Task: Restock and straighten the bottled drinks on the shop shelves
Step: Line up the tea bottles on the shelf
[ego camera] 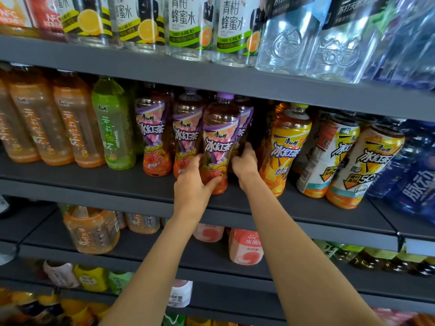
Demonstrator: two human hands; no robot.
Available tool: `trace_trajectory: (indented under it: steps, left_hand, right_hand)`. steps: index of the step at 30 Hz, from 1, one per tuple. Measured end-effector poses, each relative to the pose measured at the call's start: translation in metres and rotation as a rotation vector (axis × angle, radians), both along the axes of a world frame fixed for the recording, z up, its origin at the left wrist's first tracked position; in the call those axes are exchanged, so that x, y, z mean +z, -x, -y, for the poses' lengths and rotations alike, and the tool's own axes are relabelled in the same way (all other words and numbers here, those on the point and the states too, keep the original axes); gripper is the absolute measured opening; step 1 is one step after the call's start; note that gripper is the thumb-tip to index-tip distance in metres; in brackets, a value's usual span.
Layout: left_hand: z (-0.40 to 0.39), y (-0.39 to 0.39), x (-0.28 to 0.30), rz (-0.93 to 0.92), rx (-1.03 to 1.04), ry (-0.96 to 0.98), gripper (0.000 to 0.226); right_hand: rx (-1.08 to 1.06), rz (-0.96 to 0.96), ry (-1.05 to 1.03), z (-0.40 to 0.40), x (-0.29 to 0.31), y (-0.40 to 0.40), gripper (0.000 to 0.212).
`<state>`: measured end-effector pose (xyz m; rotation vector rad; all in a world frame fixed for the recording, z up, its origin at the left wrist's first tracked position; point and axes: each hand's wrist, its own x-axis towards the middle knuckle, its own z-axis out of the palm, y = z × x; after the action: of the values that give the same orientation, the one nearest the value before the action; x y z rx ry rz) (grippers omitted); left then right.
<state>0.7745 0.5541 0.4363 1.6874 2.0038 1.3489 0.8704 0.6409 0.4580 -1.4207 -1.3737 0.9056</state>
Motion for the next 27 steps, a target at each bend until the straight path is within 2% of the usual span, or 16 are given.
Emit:
trace_trajectory:
  steps: [5, 7, 9, 12, 15, 19, 21, 23, 25, 27]
  left_hand:
    - [-0.003, -0.002, 0.003, 0.007, -0.048, -0.013, 0.069]
    - [-0.008, -0.005, 0.004, 0.019, -0.079, -0.016, 0.068]
    - [-0.014, -0.009, 0.004, 0.033, -0.096, -0.024, 0.066]
    - [-0.019, -0.014, 0.001, 0.047, -0.097, -0.041, 0.060]
    - [-0.019, -0.015, -0.002, 0.036, -0.105, -0.050, 0.057]
    - [-0.014, -0.007, -0.004, -0.022, -0.145, -0.108, 0.057]
    - [-0.008, 0.001, -0.005, 0.019, -0.049, -0.250, 0.047]
    - [-0.005, 0.010, -0.003, 0.109, 0.141, -0.392, 0.039]
    - [-0.006, 0.015, 0.001, 0.172, 0.246, -0.383, 0.045]
    - [-0.013, 0.016, 0.001, 0.152, 0.236, -0.255, 0.061]
  right_hand:
    - [-0.038, -0.022, -0.082, 0.015, 0.005, -0.002, 0.055]
    - [-0.069, -0.113, -0.165, 0.029, 0.004, -0.006, 0.045]
    - [-0.004, -0.193, -0.208, 0.044, 0.002, -0.008, 0.040]
    - [0.107, -0.090, -0.226, 0.056, 0.000, -0.010, 0.050]
    - [0.087, 0.017, -0.236, 0.057, 0.001, -0.008, 0.062]
    - [0.029, 0.073, -0.252, 0.057, -0.002, -0.006, 0.057]
    - [0.009, 0.088, -0.244, 0.057, -0.002, -0.005, 0.058]
    - [0.005, 0.100, -0.235, 0.056, -0.002, -0.005, 0.060]
    - [0.000, 0.121, -0.233, 0.056, -0.002, -0.004, 0.063]
    - [-0.055, 0.145, -0.282, 0.057, -0.004, -0.003, 0.069]
